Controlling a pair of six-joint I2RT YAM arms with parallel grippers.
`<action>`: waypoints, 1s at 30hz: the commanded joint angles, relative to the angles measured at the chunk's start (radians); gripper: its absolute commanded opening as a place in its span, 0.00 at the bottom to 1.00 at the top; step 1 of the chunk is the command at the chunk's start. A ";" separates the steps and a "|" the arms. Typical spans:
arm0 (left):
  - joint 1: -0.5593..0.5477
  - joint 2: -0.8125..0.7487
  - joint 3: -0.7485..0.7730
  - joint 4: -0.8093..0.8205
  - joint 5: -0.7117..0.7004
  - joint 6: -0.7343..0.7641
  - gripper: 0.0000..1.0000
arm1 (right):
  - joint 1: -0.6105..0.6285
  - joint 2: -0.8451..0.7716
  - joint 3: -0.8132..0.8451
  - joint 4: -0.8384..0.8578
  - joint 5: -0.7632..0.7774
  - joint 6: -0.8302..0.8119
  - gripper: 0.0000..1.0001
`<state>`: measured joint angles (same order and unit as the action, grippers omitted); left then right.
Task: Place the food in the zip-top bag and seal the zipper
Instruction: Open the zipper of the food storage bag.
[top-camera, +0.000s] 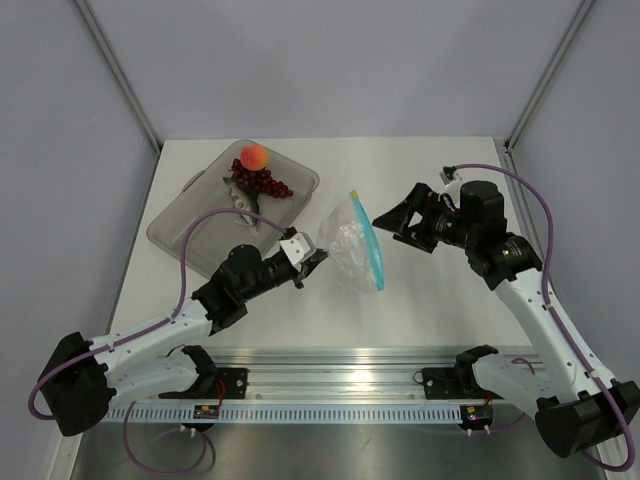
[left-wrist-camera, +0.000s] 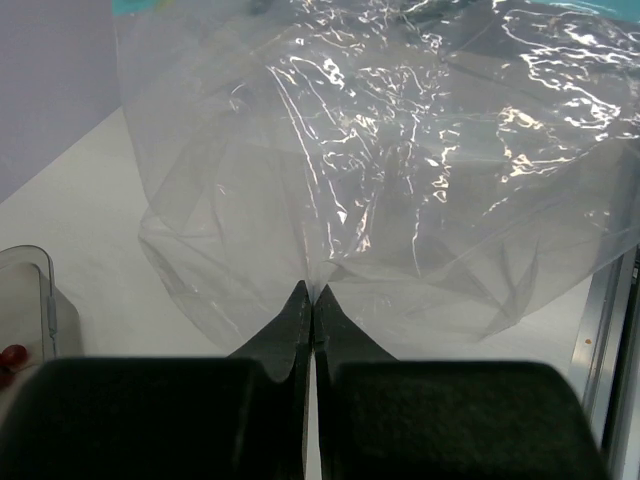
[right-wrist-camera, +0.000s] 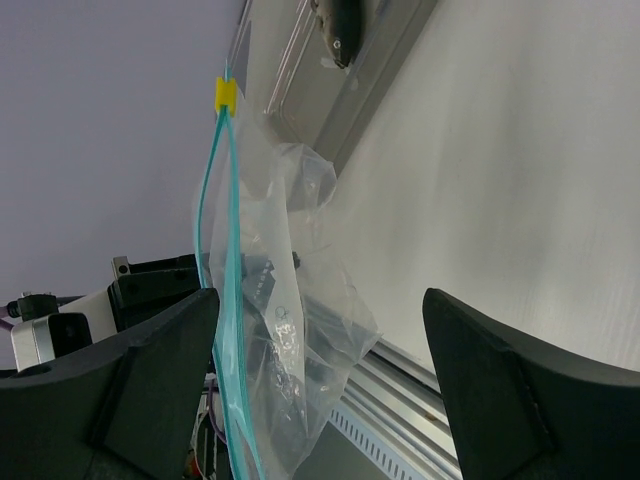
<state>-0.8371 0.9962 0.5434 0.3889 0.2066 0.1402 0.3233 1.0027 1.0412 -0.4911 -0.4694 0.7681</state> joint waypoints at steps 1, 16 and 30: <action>-0.005 -0.016 0.004 0.045 0.008 0.018 0.00 | -0.003 -0.015 0.051 0.017 0.012 0.011 0.91; -0.005 -0.021 0.007 0.044 0.010 0.013 0.00 | 0.006 0.042 -0.044 0.095 -0.107 0.034 0.89; -0.007 0.009 0.007 0.013 -0.012 0.032 0.00 | 0.033 0.013 -0.056 0.106 -0.205 0.004 0.80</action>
<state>-0.8379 0.9974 0.5434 0.3817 0.2054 0.1467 0.3466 1.0462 0.9810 -0.4301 -0.6151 0.7864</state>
